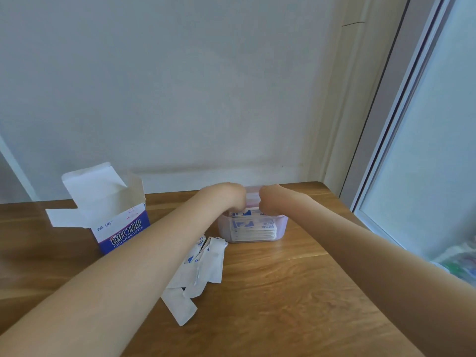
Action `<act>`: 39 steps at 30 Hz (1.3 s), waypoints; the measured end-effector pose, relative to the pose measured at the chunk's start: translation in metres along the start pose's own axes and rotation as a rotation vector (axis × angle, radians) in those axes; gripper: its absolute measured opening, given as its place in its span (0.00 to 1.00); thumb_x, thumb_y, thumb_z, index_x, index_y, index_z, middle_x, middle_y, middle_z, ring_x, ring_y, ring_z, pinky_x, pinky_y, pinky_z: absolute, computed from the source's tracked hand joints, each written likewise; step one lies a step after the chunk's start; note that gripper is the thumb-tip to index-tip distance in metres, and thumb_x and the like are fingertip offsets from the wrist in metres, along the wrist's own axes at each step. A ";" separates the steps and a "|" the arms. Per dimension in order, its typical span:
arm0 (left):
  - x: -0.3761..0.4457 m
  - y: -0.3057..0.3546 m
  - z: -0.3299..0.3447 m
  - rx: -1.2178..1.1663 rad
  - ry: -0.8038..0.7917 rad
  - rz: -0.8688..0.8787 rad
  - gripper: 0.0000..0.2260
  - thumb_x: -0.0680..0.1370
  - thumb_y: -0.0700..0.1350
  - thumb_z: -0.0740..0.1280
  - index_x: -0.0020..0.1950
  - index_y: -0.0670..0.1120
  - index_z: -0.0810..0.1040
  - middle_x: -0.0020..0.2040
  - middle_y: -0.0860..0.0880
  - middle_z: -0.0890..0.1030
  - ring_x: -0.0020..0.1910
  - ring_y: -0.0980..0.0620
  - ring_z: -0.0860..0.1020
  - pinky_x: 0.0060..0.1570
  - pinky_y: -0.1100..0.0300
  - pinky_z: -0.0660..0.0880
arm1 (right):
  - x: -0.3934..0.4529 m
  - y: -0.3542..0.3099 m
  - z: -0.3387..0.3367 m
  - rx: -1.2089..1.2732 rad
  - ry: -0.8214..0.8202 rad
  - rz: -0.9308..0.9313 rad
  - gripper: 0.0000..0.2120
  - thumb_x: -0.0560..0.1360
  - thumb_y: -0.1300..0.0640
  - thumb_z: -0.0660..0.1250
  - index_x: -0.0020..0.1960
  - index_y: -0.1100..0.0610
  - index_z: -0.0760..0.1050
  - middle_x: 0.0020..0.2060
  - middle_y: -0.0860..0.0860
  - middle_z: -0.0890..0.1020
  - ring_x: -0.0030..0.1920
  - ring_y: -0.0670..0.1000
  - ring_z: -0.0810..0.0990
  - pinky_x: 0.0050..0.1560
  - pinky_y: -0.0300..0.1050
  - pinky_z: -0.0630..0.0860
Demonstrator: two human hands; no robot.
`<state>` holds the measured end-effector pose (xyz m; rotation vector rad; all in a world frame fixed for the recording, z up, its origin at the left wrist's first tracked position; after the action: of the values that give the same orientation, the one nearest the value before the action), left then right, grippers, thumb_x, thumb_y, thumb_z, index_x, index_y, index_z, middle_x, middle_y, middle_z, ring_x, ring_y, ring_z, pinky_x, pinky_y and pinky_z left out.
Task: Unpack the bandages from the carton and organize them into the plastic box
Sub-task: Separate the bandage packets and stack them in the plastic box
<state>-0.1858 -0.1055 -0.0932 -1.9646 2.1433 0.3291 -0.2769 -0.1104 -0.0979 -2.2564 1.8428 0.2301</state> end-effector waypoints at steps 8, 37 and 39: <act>0.013 -0.003 0.004 -0.114 -0.075 0.018 0.07 0.80 0.41 0.57 0.46 0.40 0.72 0.38 0.45 0.74 0.32 0.49 0.74 0.29 0.61 0.70 | 0.009 0.000 0.003 -0.056 -0.035 0.003 0.09 0.79 0.62 0.54 0.41 0.61 0.67 0.33 0.51 0.67 0.33 0.49 0.68 0.31 0.38 0.64; -0.107 -0.118 0.083 0.035 -0.280 0.053 0.38 0.67 0.58 0.73 0.71 0.52 0.59 0.65 0.52 0.67 0.63 0.50 0.70 0.63 0.53 0.69 | -0.063 -0.112 0.088 0.051 0.109 -0.518 0.32 0.68 0.39 0.69 0.67 0.51 0.65 0.62 0.54 0.69 0.64 0.56 0.66 0.64 0.51 0.65; -0.112 -0.122 0.090 -0.003 -0.205 0.076 0.37 0.67 0.58 0.73 0.70 0.53 0.60 0.63 0.54 0.67 0.60 0.51 0.71 0.60 0.54 0.71 | -0.063 -0.115 0.092 0.095 0.090 -0.500 0.32 0.68 0.40 0.69 0.66 0.52 0.65 0.60 0.54 0.71 0.63 0.55 0.66 0.63 0.52 0.66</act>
<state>-0.0538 0.0175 -0.1469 -1.7689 2.0895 0.5229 -0.1752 -0.0040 -0.1621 -2.5962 1.2317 -0.0439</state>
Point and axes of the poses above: each hand's wrist, its own x-axis towards the middle knuckle, its own z-axis out of the palm, y = z × x, the point moved 4 cm from there along x, towards the middle knuckle
